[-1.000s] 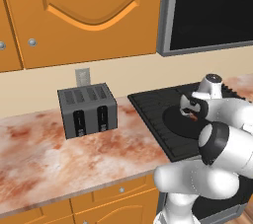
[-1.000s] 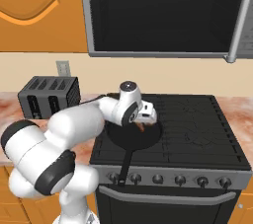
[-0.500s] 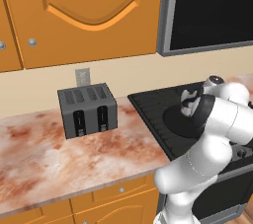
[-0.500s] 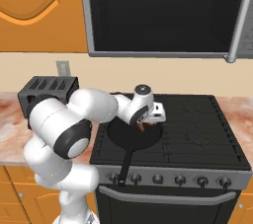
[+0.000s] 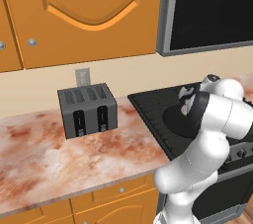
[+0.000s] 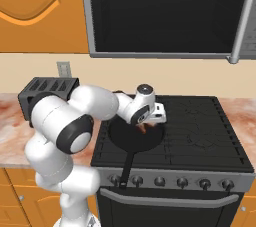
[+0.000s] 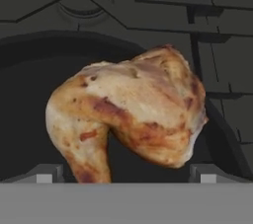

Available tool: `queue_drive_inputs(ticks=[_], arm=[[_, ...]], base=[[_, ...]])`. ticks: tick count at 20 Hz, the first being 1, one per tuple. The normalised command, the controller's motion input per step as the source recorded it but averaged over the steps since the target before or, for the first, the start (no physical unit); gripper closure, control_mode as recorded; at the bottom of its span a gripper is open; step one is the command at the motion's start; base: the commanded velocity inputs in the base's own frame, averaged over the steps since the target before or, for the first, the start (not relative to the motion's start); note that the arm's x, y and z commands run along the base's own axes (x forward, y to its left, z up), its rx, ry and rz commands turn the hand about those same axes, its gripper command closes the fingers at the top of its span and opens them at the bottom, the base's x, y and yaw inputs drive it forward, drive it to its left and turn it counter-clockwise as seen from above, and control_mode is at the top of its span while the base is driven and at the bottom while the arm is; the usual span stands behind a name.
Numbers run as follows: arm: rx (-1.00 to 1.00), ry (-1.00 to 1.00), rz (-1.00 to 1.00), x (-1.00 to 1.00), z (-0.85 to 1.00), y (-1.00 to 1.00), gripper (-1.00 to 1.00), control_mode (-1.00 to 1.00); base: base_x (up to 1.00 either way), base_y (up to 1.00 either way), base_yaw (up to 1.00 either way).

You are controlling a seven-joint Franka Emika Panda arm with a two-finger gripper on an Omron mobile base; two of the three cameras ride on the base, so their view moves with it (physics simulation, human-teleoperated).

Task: Take the chicken drumsticks from the pan and place one on each plate on the dining counter.

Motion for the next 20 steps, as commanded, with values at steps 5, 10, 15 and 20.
queue_drive_inputs(ticks=[5,10,15,20], arm=[[0.00,0.04,0.00,0.12,-0.30,0.27,-1.00,-1.00],[0.00,0.07,0.00,0.57,-0.66,-0.02,-1.00,-1.00],[0.00,0.06,-0.01,-0.12,-0.92,-0.08,-1.00,-1.00],[0.02,0.02,-0.15,-0.84,-1.00,0.00,-1.00,-1.00]], base=[[0.00,0.00,0.00],[0.00,0.00,0.00],[0.00,0.00,0.00],[0.00,0.00,0.00]])
